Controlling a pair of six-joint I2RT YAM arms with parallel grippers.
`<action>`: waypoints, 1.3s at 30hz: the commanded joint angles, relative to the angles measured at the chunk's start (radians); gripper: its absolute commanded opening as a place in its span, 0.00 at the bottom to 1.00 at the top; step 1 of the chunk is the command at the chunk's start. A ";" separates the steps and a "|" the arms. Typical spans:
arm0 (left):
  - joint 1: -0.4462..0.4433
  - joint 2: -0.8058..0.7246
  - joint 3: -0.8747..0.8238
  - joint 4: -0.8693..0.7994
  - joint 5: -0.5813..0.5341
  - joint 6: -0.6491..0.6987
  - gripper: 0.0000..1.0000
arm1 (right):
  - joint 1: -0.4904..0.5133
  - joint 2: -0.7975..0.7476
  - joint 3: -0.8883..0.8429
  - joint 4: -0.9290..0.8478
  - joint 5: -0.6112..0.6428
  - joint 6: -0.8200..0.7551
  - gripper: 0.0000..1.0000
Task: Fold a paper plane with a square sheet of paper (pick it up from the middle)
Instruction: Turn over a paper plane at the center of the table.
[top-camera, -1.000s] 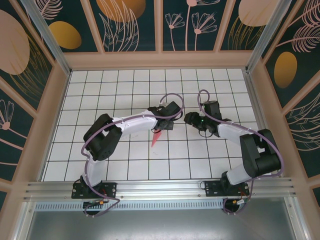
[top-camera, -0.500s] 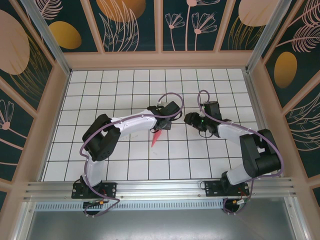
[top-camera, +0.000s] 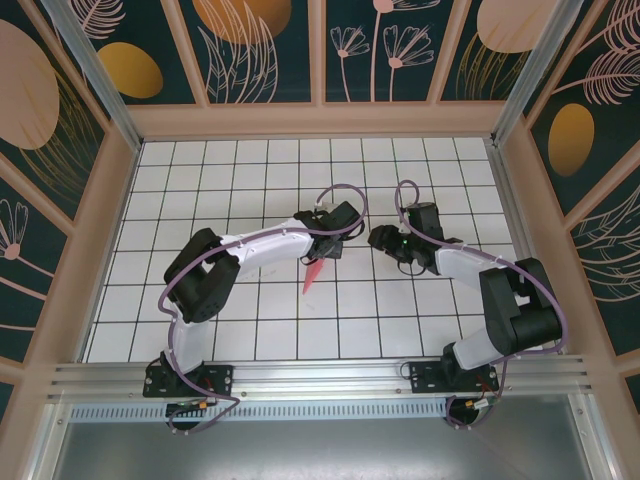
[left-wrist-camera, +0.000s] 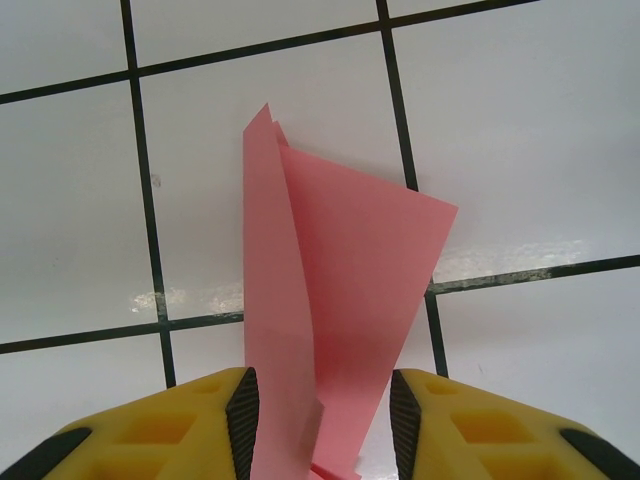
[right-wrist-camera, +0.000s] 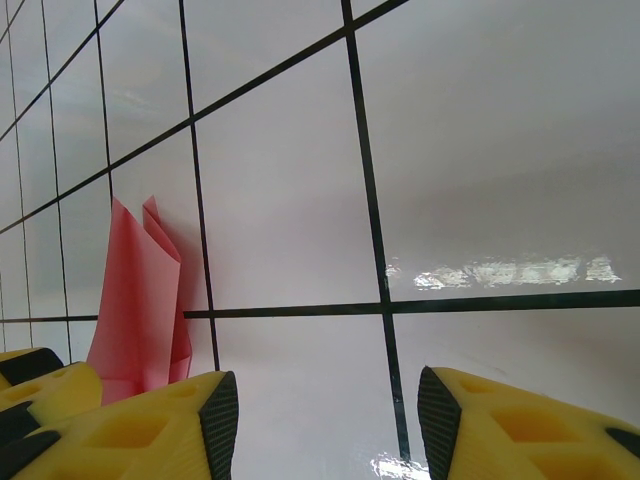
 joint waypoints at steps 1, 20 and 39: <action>-0.001 0.026 0.027 -0.034 -0.026 0.011 0.42 | -0.008 -0.004 -0.018 0.000 -0.006 0.012 0.54; -0.001 0.106 0.104 -0.130 -0.130 -0.034 0.15 | -0.017 -0.012 -0.015 -0.006 -0.006 0.008 0.54; 0.071 -0.196 -0.263 0.570 0.238 -0.176 0.00 | -0.032 -0.147 -0.041 0.017 -0.020 0.055 0.54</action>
